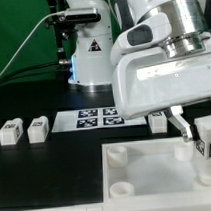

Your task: Assemble one leg

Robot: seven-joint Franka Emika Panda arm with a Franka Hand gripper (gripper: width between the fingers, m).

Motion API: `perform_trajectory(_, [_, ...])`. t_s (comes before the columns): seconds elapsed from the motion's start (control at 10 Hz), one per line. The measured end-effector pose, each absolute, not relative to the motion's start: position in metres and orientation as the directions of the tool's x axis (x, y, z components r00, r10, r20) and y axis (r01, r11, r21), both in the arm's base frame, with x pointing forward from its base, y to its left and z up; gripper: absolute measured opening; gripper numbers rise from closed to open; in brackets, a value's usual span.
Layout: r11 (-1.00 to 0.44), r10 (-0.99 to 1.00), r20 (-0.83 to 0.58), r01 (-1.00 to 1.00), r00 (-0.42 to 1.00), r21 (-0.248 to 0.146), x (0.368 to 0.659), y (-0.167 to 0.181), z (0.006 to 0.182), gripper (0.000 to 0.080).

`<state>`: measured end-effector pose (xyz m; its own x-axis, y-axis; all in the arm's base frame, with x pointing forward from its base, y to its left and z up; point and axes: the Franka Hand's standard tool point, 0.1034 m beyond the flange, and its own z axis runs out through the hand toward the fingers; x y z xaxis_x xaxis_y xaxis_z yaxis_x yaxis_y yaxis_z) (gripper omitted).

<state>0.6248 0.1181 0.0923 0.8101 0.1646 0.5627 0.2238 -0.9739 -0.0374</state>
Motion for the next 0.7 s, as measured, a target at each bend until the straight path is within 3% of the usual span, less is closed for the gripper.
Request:
perform_trajectory(0.3, [-0.975, 0.163, 0.553, 0.221, 0.817, -0.039, 0.622, 0.116, 0.078, 0.0292])
perform_trajectory(0.7, [-0.977, 0.156, 0.597, 0.212, 0.787, -0.025, 0.625, 0.11, 0.075, 0.0293])
